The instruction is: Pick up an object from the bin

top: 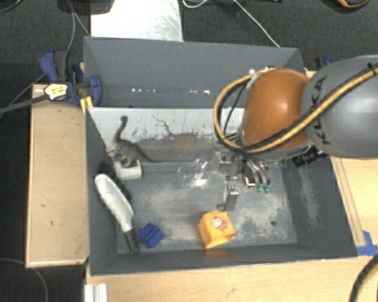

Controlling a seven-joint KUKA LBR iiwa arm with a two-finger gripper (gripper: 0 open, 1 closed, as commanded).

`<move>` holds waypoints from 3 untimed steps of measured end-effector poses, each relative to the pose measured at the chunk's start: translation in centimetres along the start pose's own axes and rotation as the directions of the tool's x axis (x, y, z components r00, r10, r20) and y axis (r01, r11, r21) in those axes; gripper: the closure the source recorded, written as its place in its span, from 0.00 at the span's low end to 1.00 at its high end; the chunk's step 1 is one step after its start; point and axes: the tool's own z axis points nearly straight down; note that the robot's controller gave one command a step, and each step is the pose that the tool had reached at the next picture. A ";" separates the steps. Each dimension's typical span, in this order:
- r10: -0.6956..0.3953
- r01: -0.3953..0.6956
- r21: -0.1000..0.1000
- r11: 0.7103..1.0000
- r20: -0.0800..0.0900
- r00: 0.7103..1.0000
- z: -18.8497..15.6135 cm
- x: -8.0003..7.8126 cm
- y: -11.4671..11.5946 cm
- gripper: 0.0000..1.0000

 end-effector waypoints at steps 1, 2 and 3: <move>0.003 -0.003 0.000 1.000 0.008 1.000 -0.5 -0.2 0.0 0.00; -0.135 0.135 0.000 0.991 0.014 0.991 4.9 3.2 0.3 0.00; -0.428 0.428 0.004 0.904 0.013 0.904 0.6 5.7 0.4 0.00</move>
Offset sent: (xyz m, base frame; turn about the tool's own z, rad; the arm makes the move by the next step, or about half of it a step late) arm -0.0525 0.0034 -0.0813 -0.1468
